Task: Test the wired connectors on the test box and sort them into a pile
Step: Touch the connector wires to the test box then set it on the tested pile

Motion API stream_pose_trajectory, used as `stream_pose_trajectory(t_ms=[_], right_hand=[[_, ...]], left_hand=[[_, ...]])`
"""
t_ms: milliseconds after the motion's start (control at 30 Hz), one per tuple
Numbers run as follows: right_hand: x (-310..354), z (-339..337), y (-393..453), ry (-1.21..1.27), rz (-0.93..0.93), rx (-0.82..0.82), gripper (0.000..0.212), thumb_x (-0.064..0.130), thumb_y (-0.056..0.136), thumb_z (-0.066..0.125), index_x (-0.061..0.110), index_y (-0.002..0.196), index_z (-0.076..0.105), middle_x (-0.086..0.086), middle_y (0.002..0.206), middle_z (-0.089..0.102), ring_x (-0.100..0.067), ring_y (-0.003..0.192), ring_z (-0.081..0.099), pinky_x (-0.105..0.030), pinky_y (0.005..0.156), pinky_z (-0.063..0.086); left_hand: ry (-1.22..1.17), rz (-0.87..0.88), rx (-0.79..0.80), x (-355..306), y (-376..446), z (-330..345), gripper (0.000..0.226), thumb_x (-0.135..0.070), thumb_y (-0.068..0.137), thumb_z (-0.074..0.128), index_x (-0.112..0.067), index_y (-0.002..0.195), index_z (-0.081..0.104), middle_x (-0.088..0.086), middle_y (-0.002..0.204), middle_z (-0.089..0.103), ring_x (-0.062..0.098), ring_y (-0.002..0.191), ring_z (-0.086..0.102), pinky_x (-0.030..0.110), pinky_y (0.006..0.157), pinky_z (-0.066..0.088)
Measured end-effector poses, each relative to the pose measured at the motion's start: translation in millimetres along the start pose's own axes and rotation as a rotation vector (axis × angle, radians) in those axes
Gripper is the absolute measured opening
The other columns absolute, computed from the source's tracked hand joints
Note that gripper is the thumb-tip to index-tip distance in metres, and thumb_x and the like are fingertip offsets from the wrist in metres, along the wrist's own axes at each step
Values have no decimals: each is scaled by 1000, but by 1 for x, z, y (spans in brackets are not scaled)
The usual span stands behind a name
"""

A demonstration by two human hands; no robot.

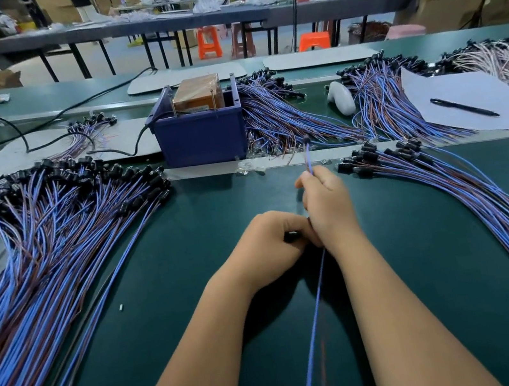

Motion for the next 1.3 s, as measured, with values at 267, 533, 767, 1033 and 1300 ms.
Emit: stream_pose_trajectory(t_ms=[267,533,767,1033,1300], right_hand=[[3,-29,4,-734,-144,124,21,33,102,33,18,93,46,-2,82,54,-30,81,49,-36,66,30],[-13,-127,21,-1183,31,-23,16,17,97,39,12,104,53,-14,108,61,-33,89,52,-34,70,36],[14,-110,11,-1233,-18,-259,40,19,85,50,10,124,50,-19,132,44,-35,122,36,-45,104,28],[40,50,-34,-729,-354,219,25,7,89,48,12,111,61,-12,111,52,-35,102,52,-39,84,42],[29,51,-38,-514,-298,275,24,6,92,50,12,107,68,-5,113,53,-22,105,53,-27,91,40]], left_hand=[[-124,-141,-37,9,-2,-4,38,14,75,47,-10,81,76,-1,82,75,9,78,70,23,81,53],[-166,-207,-24,17,-1,0,36,10,84,49,-17,79,73,-3,84,75,9,81,70,24,82,54],[-243,-243,-80,17,0,0,36,12,86,46,-11,79,73,3,82,74,12,74,70,19,68,54],[-7,-361,-631,26,-22,-52,27,-4,86,49,-22,78,67,1,94,62,12,76,54,28,70,42],[540,-829,-588,68,-56,-105,22,-29,92,49,-22,112,53,17,155,18,35,140,13,50,110,16]])
Point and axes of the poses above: each hand's wrist, its own y-axis towards the middle knuckle, its own z-axis out of the palm, x = y × z, the point moved 8 cm from there along y, towards the middle knuckle
